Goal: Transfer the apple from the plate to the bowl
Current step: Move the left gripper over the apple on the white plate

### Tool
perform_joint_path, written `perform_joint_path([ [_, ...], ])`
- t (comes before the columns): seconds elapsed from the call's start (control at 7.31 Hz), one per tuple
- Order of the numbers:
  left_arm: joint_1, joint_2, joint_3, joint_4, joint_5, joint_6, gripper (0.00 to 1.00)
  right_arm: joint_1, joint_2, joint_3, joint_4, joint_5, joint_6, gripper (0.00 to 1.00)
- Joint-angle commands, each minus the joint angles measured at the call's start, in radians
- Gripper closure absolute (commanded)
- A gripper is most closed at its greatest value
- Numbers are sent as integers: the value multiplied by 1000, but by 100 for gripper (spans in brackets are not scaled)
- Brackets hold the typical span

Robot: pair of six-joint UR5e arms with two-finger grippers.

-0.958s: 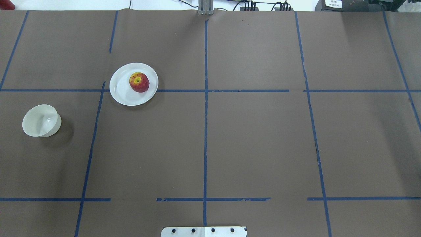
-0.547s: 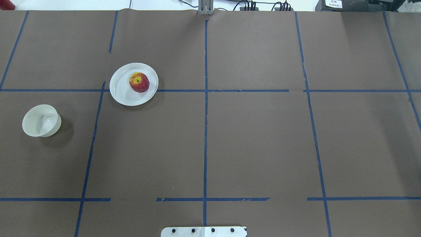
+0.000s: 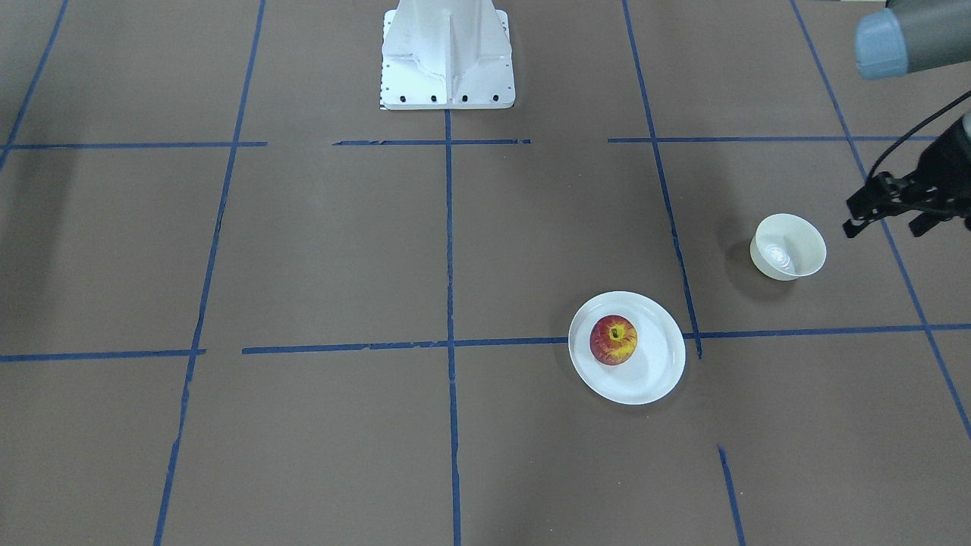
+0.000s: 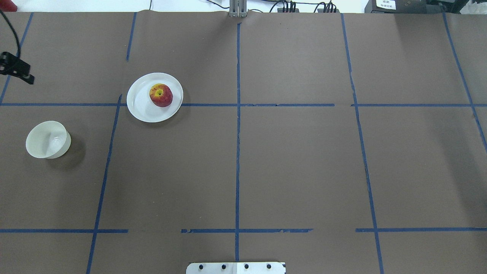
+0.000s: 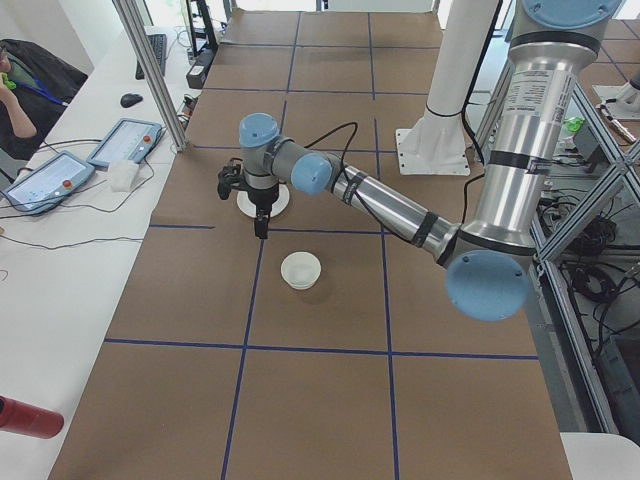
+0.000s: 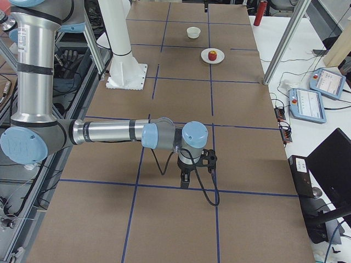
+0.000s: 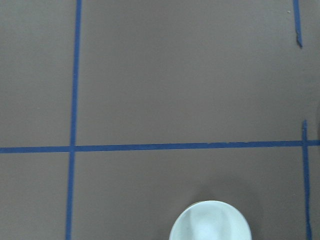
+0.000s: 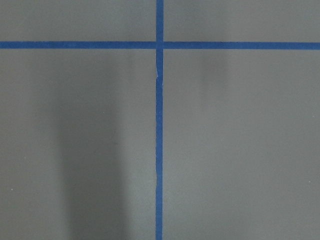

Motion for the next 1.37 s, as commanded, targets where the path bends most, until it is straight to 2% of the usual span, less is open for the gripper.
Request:
perform_joint_path([
  [0.0,144,-217,104,91,11,-159,0,0,0,0,0,0,0,0],
  [0.27,177,-415,321,87,21,-207,0,0,0,0,0,0,0,0],
  [0.41,217,-499,456,15,67,-279,0,0,0,0,0,0,0,0],
  [0.68,255,-544,644,-247,80,-420,0,0,0,0,0,0,0,0],
  [0.82,274,-567,684,-272,81,-436,0,0,0,0,0,0,0,0],
  [1.23,306,-561,690,-291,110,-459,0,0,0,0,0,0,0,0],
])
